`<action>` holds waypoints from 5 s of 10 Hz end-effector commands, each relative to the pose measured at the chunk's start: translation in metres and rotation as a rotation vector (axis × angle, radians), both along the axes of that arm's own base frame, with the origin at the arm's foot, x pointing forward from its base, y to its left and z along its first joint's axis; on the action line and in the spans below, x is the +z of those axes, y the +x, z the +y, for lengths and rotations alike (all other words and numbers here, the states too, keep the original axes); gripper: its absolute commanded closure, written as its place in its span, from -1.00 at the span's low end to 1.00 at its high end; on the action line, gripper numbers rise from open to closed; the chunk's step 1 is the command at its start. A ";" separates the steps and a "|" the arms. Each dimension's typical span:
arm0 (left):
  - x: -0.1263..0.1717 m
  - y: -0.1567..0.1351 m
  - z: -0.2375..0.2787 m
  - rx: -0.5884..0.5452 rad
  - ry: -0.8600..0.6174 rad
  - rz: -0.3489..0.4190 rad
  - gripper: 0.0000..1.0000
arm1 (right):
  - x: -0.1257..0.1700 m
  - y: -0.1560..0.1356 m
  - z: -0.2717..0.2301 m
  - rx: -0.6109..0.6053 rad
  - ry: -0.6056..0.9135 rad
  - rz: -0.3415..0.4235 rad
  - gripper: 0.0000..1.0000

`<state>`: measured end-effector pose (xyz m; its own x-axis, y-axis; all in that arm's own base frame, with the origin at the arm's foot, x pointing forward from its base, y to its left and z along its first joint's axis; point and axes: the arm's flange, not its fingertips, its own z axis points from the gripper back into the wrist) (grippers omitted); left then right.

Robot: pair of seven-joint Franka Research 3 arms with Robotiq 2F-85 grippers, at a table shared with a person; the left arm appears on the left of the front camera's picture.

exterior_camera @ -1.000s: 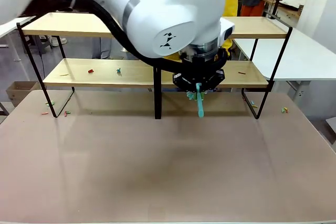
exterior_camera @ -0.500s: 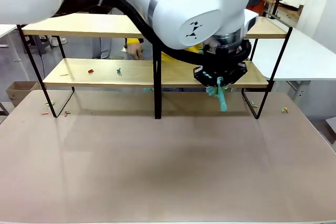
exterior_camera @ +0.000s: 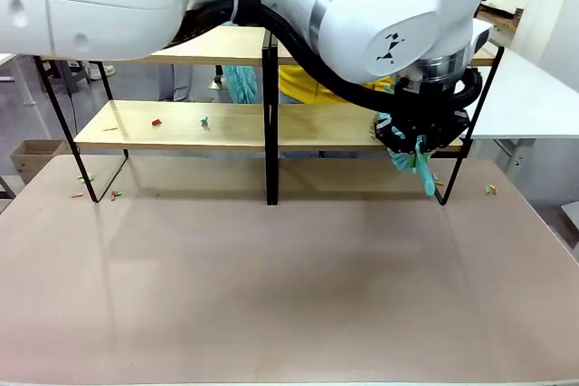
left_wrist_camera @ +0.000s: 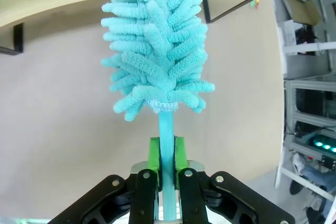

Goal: Clean the shelves.
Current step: Clean another randomly selected level of the Shelf with the Duster, then place the Duster on the table.

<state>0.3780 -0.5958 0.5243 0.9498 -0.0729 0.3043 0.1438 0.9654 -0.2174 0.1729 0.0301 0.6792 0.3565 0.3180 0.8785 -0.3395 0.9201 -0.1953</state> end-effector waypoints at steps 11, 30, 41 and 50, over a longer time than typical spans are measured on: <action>0.030 0.019 -0.004 -0.286 -0.283 0.022 1.00 | 0.001 0.000 -0.001 0.007 0.007 0.000 -1.00; 0.161 -0.163 0.683 -0.388 -0.468 -0.469 1.00 | 0.001 0.000 -0.001 0.007 0.007 0.000 -1.00; 0.156 -0.191 0.764 -0.209 -0.584 -0.561 1.00 | 0.001 0.000 -0.001 0.007 0.007 0.000 -1.00; 0.156 -0.191 0.764 -0.209 -0.584 -0.561 1.00 | 0.001 0.000 -0.001 0.007 0.007 0.000 -1.00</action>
